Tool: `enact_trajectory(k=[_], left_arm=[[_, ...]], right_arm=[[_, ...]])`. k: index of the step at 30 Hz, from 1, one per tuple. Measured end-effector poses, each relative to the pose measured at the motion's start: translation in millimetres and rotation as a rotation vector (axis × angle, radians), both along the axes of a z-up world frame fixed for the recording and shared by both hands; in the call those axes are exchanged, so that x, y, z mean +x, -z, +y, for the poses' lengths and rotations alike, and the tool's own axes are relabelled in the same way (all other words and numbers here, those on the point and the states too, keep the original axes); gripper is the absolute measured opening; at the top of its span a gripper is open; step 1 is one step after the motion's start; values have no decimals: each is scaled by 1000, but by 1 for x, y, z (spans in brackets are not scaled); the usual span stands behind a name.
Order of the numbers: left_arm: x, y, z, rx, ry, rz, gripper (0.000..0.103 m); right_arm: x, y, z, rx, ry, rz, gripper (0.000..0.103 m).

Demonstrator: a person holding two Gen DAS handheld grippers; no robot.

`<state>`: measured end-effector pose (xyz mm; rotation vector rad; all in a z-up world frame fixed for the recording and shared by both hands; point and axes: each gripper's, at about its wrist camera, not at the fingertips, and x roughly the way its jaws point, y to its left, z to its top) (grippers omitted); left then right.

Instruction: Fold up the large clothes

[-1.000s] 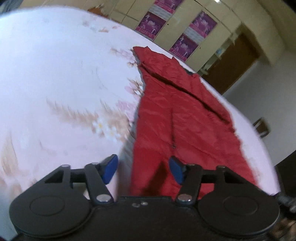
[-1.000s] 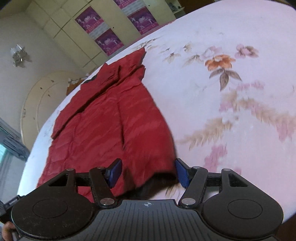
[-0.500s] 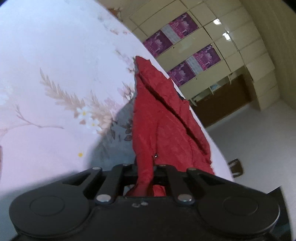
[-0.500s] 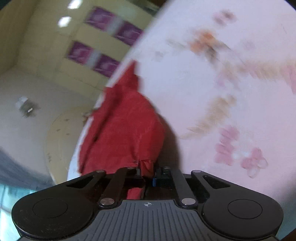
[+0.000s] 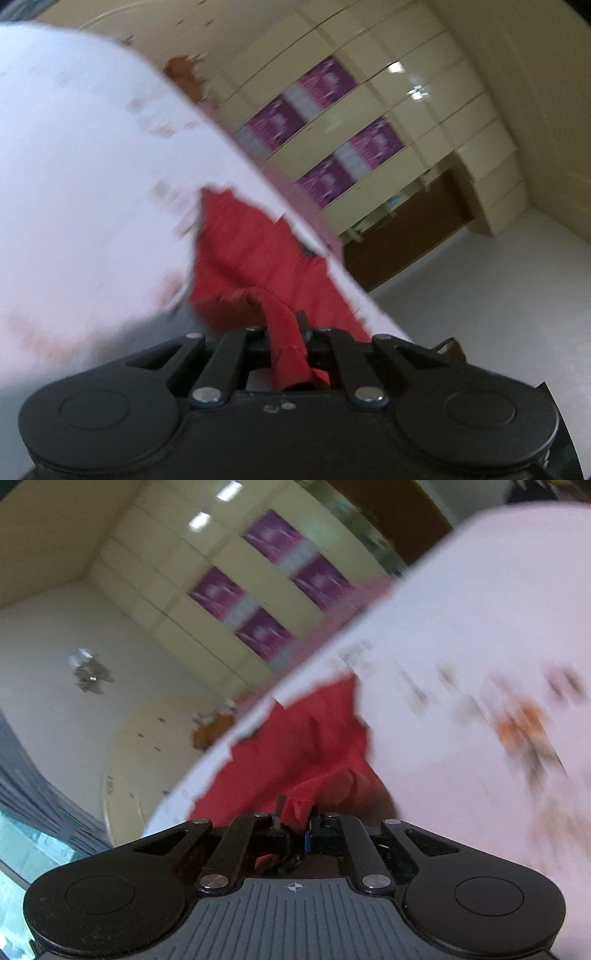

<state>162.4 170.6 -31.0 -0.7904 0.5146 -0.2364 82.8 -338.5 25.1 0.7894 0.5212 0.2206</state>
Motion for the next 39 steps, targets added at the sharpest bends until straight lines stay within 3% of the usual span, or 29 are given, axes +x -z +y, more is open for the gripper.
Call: enact_trajectory(k=[3, 9, 14, 18, 22, 24, 25, 26, 27, 30, 32, 39], left_arm=[[49, -19, -4, -15, -4, -41, 6], [158, -32, -10, -12, -14, -41, 6], [246, -17, -13, 17, 14, 25, 6], [307, 3, -18, 100, 29, 141, 6], [355, 36, -19, 125, 63, 246, 10], [367, 45, -16, 109, 89, 221, 26], [369, 46, -14, 106, 107, 181, 54], [371, 45, -12, 115, 107, 153, 71], [371, 43, -11, 136, 85, 126, 100], [375, 45, -2, 152, 75, 97, 100], [378, 52, 3, 153, 94, 112, 93], [405, 88, 0, 213, 258, 301, 76]], right_arm=[[42, -29, 6, -21, -8, -55, 6], [153, -51, 12, -14, -6, -45, 6], [248, -31, 2, 11, 31, 32, 6], [308, -10, 3, -29, 14, 105, 6], [357, 25, 10, -55, 2, 194, 6], [373, 41, 11, -76, 2, 213, 11], [377, 43, 13, -105, 13, 227, 37], [381, 47, 13, -148, 31, 225, 56], [381, 47, 13, -183, 56, 194, 79], [384, 52, 9, -199, 51, 167, 79], [387, 58, 6, -230, 36, 173, 79], [414, 91, 16, -338, -62, 307, 78]])
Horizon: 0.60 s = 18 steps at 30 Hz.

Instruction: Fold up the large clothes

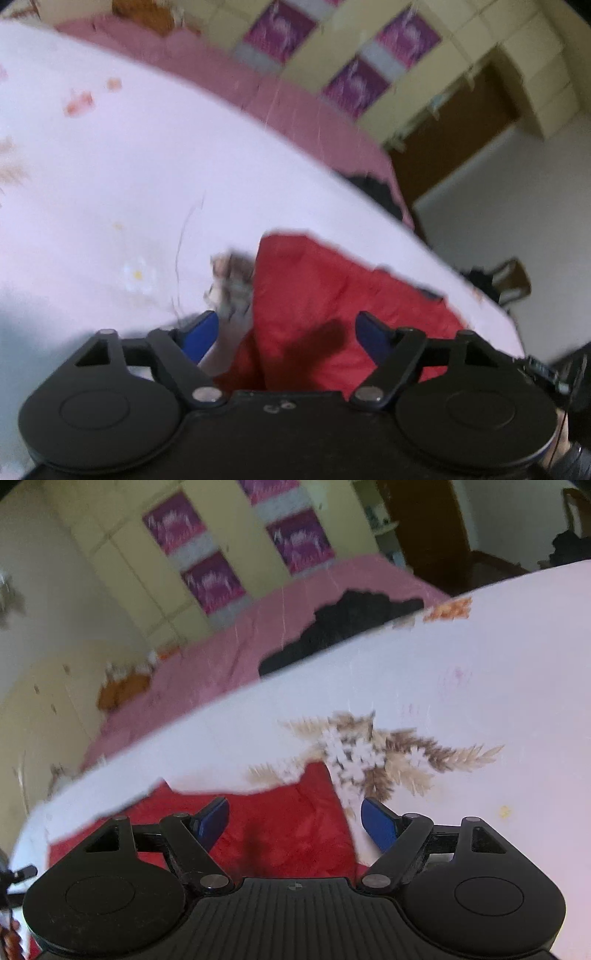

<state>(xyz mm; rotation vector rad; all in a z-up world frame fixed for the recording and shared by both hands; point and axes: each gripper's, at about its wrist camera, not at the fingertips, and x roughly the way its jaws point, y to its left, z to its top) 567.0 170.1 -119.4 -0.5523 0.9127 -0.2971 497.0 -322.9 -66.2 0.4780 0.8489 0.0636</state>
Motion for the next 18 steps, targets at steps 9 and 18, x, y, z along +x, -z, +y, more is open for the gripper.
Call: enact_trajectory(k=[9, 18], left_arm=[[-28, -33, -19, 188, 47, -235, 8], [-14, -19, -19, 275, 1, -135, 8]], right_arm=[[1, -11, 28, -171, -96, -146, 5], [24, 1, 57, -301, -135, -125, 5]])
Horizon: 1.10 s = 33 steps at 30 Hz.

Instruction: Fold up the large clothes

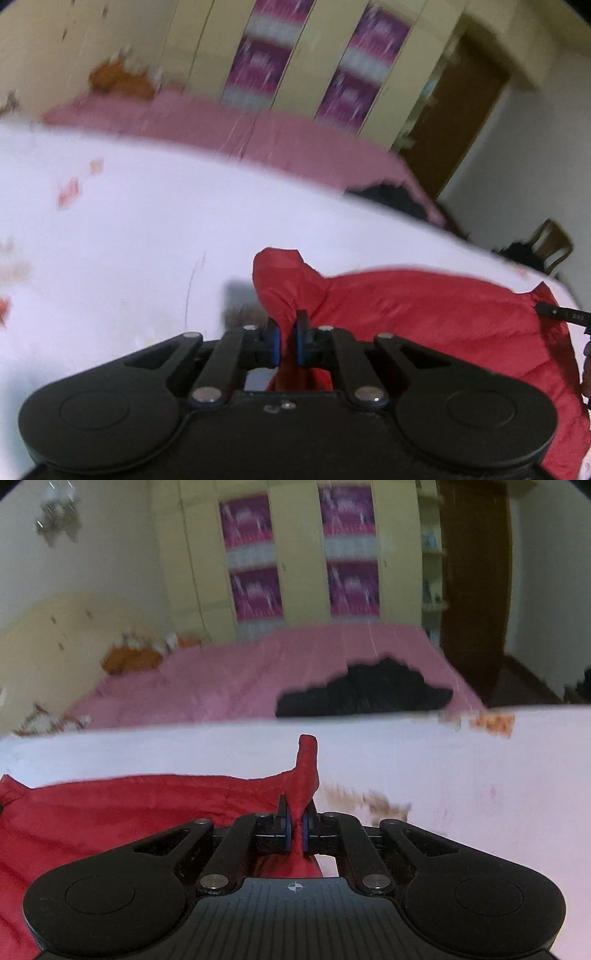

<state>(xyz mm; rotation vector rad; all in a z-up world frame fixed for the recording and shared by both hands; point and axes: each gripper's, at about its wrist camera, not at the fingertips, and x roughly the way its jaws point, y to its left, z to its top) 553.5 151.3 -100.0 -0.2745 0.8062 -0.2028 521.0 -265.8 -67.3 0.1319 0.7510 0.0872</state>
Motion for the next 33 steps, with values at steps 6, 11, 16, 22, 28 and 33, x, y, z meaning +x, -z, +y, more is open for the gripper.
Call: enact_trajectory(k=[6, 11, 16, 22, 28, 33], left_arm=[[-3, 10, -2, 11, -13, 12, 8], [3, 2, -4, 40, 9, 28, 27], [-21, -22, 1, 53, -87, -85, 85], [-102, -55, -26, -80, -64, -158, 64], [-165, -45, -104, 73, 45, -204, 66], [-158, -3, -101, 141, 63, -158, 64]], right_arm=[[10, 38, 1, -2, 34, 123, 5], [11, 31, 2, -27, 44, 130, 20], [-31, -9, -18, 13, 105, 7, 77], [-116, -41, -2, 92, -11, -91, 29], [-184, -27, 52, 97, -136, -83, 29], [-175, 23, 73, -51, -116, -13, 28]])
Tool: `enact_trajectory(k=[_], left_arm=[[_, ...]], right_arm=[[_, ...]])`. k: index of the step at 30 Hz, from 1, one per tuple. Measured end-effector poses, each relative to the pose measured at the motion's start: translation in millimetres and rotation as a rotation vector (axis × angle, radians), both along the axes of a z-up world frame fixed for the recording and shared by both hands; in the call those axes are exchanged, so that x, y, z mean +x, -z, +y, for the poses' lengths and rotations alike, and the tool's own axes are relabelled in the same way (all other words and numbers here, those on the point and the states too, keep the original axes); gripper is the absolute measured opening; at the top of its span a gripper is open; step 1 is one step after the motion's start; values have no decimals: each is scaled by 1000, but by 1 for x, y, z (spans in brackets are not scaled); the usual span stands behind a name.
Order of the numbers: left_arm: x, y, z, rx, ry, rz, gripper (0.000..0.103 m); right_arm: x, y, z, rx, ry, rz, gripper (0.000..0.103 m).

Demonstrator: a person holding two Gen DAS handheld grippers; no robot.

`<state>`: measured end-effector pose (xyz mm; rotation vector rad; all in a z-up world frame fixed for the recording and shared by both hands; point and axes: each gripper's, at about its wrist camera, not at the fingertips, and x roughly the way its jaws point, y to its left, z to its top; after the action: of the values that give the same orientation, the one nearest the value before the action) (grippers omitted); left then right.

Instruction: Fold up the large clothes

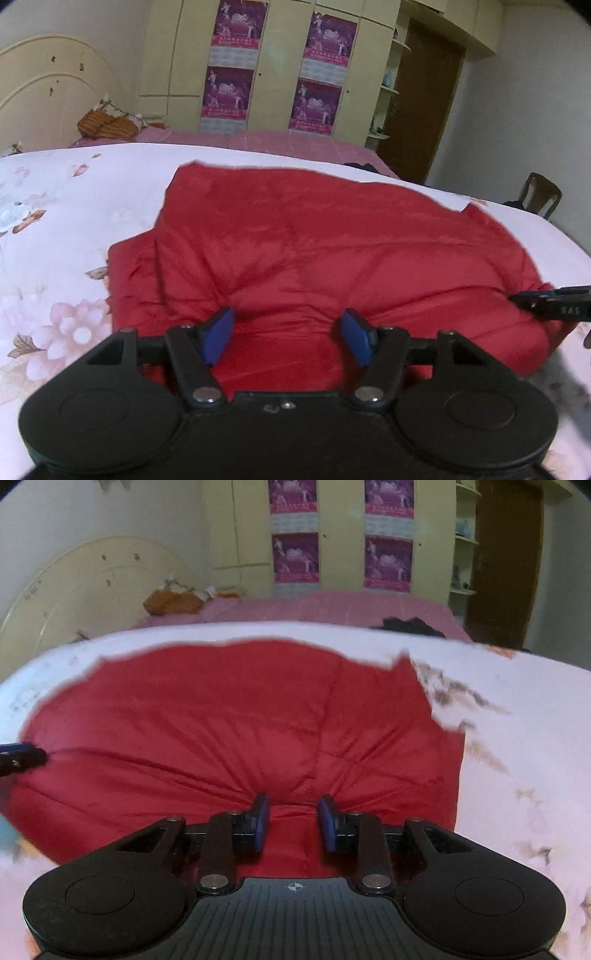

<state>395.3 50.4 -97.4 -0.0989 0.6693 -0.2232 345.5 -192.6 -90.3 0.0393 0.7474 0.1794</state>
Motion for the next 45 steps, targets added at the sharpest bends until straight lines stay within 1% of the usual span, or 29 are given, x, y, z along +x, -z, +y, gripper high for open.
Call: enact_trajectory(k=[2, 4, 5, 7, 8, 9, 10, 11, 12, 13, 14, 16, 17, 18, 19, 20, 22, 24, 27, 28, 29, 30, 31, 32, 33, 35, 39, 42, 45], left_arm=[[8, 0, 6, -10, -20, 10, 64], [10, -5, 10, -5, -34, 19, 64], [7, -7, 13, 4, -49, 23, 64], [-7, -17, 19, 12, -89, 27, 66], [-20, -22, 22, 7, -122, 31, 76], [-27, -27, 29, 1, -167, 38, 83], [-38, -33, 38, -30, -210, 37, 89], [-47, -39, 46, -72, -236, 34, 89], [-58, -41, 54, -134, -262, 38, 89], [-69, -42, 64, -222, -289, 50, 87], [-77, -40, 70, -298, -306, 63, 85], [-89, -28, 82, -483, -343, 97, 81], [-90, -20, 85, -562, -360, 115, 78], [-89, -15, 85, -611, -376, 129, 78], [-86, -8, 86, -656, -399, 145, 76], [-83, -1, 85, -694, -417, 151, 74], [-76, 8, 83, -755, -450, 144, 74], [-64, 9, 80, -758, -458, 136, 72], [-41, 12, 76, -754, -459, 136, 71], [-33, 13, 74, -740, -455, 139, 65], [-25, 13, 71, -711, -453, 147, 53], [-19, 13, 70, -684, -455, 156, 48], [-14, 14, 70, -668, -455, 158, 39], [-13, 15, 71, -665, -452, 160, 32], [-12, 14, 73, -668, -450, 160, 30], [-19, 8, 73, -657, -431, 144, 22], [-31, -5, 67, -647, -399, 122, 19], [-50, -10, 61, -652, -393, 122, 19], [-73, -12, 53, -654, -385, 126, 19]], right_arm=[[5, 0, 2, -3, 20, 9, 28], [6, -1, -2, 24, 40, 21, 28], [4, -2, -6, 37, 66, 24, 29], [-9, -16, -16, 25, 148, 20, 29], [-19, -23, -25, 48, 186, 6, 29], [-31, -29, -36, 90, 229, 3, 41], [-43, -34, -48, 142, 269, 0, 74], [-55, -39, -60, 189, 305, -18, 84], [-67, -42, -70, 238, 328, -34, 85], [-76, -44, -79, 286, 352, -30, 85], [-83, -42, -89, 344, 379, -13, 85], [-90, -30, -105, 477, 430, 15, 84], [-91, -26, -111, 541, 450, 35, 83], [-90, -16, -116, 619, 476, 62, 74], [-88, -7, -120, 689, 496, 86, 68], [-89, 0, -121, 744, 514, 99, 66], [-85, 11, -126, 818, 555, 108, 59], [-77, 13, -128, 855, 576, 92, 59], [-61, 12, -124, 839, 570, 94, 58], [-54, 10, -121, 820, 564, 96, 57], [-49, 9, -119, 805, 561, 97, 52], [-43, 9, -118, 792, 557, 107, 36], [-41, 9, -118, 790, 551, 110, 29], [-39, 8, -117, 784, 539, 102, 25], [-41, 7, -115, 769, 529, 96, 20], [-45, 0, -110, 737, 513, 79, 16], [-54, -16, -103, 674, 472, 32, 13], [-65, -21, -106, 643, 453, 32, 13], [-89, -26, -113, 631, 446, 34, 13]])
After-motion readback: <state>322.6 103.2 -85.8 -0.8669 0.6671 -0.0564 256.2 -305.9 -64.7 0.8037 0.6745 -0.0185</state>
